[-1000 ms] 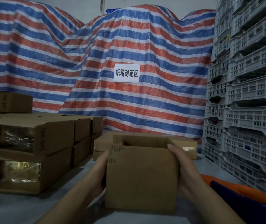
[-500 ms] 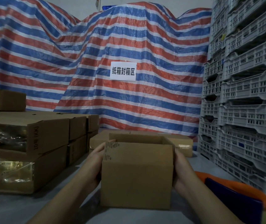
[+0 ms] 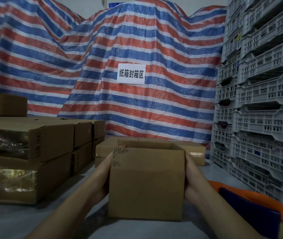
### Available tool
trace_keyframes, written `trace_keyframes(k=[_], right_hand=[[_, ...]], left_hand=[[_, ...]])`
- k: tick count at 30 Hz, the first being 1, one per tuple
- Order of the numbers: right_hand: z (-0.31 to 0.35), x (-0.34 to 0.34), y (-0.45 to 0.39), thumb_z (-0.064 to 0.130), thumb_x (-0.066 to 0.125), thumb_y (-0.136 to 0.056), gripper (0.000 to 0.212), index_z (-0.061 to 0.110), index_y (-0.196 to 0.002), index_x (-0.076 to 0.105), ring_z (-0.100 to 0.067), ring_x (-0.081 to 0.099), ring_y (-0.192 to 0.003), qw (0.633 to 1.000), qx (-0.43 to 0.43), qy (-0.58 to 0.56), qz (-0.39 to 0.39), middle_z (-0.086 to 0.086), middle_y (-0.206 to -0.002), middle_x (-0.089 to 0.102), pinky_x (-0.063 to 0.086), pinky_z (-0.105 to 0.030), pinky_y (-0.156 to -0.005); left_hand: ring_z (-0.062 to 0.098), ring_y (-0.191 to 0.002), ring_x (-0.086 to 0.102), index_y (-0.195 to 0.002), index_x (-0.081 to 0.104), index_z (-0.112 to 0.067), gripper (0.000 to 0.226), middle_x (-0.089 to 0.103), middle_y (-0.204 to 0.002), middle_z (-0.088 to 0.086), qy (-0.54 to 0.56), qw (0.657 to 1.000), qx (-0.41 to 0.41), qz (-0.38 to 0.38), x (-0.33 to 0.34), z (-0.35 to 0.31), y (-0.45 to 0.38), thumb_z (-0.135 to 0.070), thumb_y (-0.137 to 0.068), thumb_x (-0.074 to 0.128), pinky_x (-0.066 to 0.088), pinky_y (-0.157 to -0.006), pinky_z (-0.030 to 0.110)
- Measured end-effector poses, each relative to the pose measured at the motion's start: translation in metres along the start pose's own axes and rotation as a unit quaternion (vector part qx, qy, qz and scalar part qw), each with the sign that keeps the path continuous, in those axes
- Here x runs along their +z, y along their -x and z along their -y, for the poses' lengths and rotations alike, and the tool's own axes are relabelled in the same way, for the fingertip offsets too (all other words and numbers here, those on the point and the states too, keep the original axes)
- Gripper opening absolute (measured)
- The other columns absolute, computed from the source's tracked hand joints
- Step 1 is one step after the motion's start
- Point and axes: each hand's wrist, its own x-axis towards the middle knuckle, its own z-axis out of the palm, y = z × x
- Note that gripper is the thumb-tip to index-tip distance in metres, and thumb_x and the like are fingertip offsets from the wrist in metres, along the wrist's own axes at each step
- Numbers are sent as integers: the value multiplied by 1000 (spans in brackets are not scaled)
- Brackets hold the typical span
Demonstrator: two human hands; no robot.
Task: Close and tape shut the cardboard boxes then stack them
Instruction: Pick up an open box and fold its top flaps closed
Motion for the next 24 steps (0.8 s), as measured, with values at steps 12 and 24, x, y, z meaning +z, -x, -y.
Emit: trace_keyframes(k=[12, 24], right_hand=[[-4, -11, -11, 30, 69, -86, 28, 9, -69, 78, -30, 74, -67, 999, 4, 41, -28, -14, -79, 75, 57, -40, -66], [-10, -13, -17, 28, 67, -91, 28, 5, -78, 78, -29, 75, -67, 998, -31, 18, -57, -14, -80, 76, 58, -38, -64]], left_hand=[[23, -92, 73, -92, 80, -21, 39, 75, -98, 13, 2, 999, 26, 36, -2, -2, 7, -53, -89, 57, 52, -77, 35], [21, -98, 71, -109, 75, -24, 69, 75, -105, 7, -20, 998, 50, -23, 4, -2, 8, -74, -82, 35, 49, -90, 40]])
